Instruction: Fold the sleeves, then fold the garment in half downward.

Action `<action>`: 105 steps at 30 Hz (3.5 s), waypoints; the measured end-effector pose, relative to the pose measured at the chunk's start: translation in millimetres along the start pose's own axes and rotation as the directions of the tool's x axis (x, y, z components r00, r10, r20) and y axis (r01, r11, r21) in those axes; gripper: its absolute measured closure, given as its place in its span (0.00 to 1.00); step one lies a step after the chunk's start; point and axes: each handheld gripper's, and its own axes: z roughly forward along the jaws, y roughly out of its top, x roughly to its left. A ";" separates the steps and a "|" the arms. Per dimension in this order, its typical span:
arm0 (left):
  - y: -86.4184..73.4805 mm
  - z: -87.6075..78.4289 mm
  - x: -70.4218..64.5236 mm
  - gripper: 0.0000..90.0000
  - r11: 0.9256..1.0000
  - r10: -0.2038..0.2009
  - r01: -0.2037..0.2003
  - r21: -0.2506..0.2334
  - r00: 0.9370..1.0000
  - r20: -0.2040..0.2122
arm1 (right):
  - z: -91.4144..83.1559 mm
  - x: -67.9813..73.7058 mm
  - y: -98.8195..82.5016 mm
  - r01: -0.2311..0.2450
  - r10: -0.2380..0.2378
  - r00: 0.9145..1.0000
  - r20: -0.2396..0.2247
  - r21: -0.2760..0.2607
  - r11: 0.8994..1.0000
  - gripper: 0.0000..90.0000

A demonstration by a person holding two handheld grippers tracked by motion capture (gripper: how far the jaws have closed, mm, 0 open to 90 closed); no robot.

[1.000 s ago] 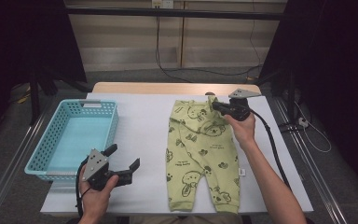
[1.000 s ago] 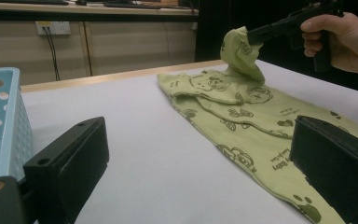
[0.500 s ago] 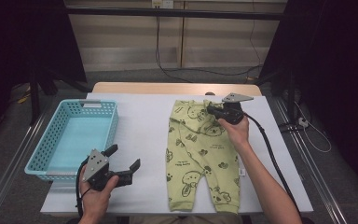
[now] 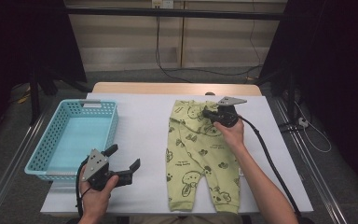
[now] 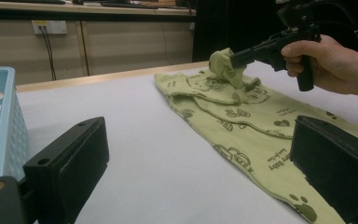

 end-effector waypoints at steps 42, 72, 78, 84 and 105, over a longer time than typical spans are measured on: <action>0.6 -1.2 2.9 0.05 0.999 0.034 -0.033 0.025 0.999 -0.013 | 9.9 21.9 -4.7 0.022 -0.023 0.999 -0.039 -0.026 0.999 0.62; -2.9 10.5 2.4 0.05 1.000 0.001 -0.002 0.024 1.000 0.015 | -84.7 19.4 -36.2 -0.046 0.069 0.988 0.139 -0.158 0.986 0.11; -1.0 12.9 0.4 0.05 1.000 -0.004 0.004 0.015 1.000 0.005 | -103.1 24.5 -47.6 -0.086 0.113 0.984 0.141 -0.183 0.979 0.08; -0.3 18.6 -2.9 0.04 0.999 0.001 -0.003 0.041 0.999 0.048 | -118.2 33.7 -58.3 -0.101 0.130 0.982 0.139 -0.197 0.975 0.09; -2.1 67.9 -31.8 0.07 0.962 0.075 -0.138 0.236 0.963 0.259 | -159.4 52.2 -105.3 -0.178 0.176 0.976 0.128 -0.001 0.984 0.25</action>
